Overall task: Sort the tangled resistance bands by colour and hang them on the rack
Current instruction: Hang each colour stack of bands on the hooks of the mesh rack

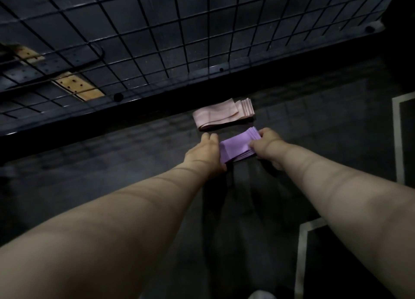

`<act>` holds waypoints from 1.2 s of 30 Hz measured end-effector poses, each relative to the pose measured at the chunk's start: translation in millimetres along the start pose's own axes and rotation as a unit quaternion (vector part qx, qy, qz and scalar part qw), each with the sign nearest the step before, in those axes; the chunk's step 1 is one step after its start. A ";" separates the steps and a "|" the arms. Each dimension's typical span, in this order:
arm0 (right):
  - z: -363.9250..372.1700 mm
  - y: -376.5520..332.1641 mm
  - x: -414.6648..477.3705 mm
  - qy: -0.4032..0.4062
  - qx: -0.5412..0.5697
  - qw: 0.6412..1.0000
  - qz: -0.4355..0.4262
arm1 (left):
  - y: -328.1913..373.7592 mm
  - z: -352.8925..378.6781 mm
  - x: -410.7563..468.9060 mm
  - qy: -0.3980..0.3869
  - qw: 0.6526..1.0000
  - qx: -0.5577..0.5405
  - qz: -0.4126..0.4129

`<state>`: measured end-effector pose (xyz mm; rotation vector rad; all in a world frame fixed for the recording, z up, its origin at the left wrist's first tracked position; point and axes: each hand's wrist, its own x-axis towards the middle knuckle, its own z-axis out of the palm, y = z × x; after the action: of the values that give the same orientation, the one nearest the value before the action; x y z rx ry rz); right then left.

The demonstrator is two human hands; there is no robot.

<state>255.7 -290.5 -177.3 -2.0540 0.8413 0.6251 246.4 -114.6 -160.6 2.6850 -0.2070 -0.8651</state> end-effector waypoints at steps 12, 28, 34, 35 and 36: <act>-2.2 -27.0 -43.9 -0.083 0.160 0.984 -0.016 | -29.1 -25.4 -37.9 0.031 0.990 -0.138 0.018; -87.9 -165.0 -255.6 -0.166 0.020 0.900 -0.403 | -22.9 -172.2 -184.4 0.083 0.737 -0.670 -0.022; -125.0 -187.7 -357.5 -0.187 0.004 0.859 -0.476 | 0.5 -210.8 -271.2 0.135 0.623 -0.771 0.005; -129.1 -190.3 -373.8 -0.179 -0.006 0.852 -0.491 | 3.3 -215.3 -284.5 0.141 0.606 -0.783 0.005; -132.6 -192.9 -390.0 -0.168 -0.020 0.847 -0.505 | 5.9 -219.8 -297.2 0.148 0.591 -0.793 0.003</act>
<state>161.4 -180.3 253.8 -1.9856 -0.4861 0.3578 135.8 2.7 172.1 1.0028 0.4584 -0.2033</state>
